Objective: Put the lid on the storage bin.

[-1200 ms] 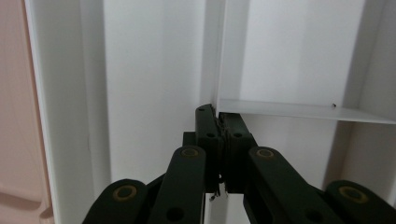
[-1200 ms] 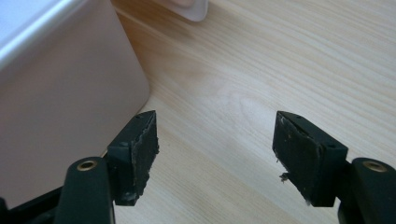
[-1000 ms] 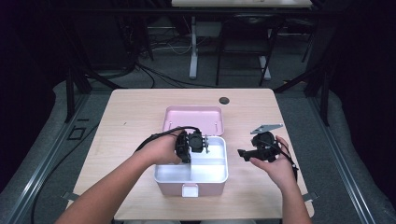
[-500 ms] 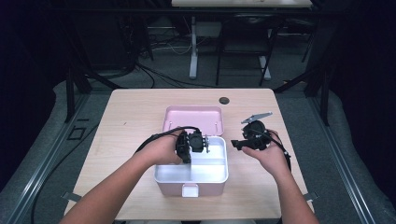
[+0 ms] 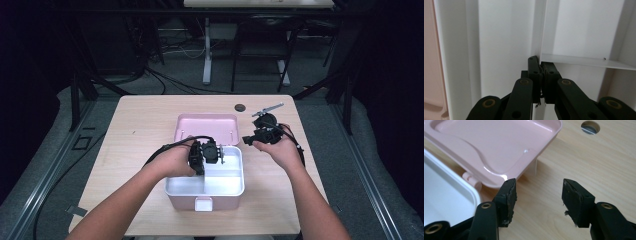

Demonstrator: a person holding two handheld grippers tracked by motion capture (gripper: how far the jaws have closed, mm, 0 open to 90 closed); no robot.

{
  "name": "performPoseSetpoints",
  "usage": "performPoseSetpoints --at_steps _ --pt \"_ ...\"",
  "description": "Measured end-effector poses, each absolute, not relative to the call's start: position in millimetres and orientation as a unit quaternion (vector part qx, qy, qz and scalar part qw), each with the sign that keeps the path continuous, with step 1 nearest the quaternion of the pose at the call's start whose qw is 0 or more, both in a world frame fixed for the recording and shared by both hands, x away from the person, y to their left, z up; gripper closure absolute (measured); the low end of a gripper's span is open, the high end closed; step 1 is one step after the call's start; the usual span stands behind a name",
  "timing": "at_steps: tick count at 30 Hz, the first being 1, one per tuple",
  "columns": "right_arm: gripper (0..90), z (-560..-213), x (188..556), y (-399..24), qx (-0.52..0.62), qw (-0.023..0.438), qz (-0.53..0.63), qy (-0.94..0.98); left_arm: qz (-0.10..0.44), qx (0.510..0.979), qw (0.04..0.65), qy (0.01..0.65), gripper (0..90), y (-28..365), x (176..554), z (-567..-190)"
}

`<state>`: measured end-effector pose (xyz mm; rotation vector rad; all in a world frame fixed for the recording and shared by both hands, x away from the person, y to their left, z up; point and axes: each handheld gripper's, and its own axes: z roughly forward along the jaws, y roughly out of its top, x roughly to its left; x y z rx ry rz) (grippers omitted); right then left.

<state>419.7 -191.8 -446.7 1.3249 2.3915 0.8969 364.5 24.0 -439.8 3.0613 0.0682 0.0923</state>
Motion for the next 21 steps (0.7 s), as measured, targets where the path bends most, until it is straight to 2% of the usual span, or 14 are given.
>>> performPoseSetpoints --at_steps 9,10,11,12,14,21 --pt "48.5 -447 439 -183 0.484 0.128 0.304 0.811 0.030 0.998 0.040 0.024 87.0 23 364 -440" --pt "49.2 -448 441 -181 0.493 0.131 0.305 0.804 0.031 0.998 0.040 0.024 86.9 23 364 -440" --pt "49.8 -448 443 -182 0.491 0.114 0.317 0.803 0.031 0.999 0.038 0.024 86.9 23 364 -440" --pt "50.8 -449 447 -179 0.506 0.131 0.310 0.794 0.030 0.999 0.038 0.024 87.0 23 364 -440" --pt "51.9 -451 451 -177 0.504 0.116 0.314 0.796 0.031 0.998 0.040 0.025 86.9 23 364 -440" --pt "57.7 -453 460 -169 0.515 0.119 0.300 0.794 0.031 0.999 0.037 0.025 86.9 23 364 -440"
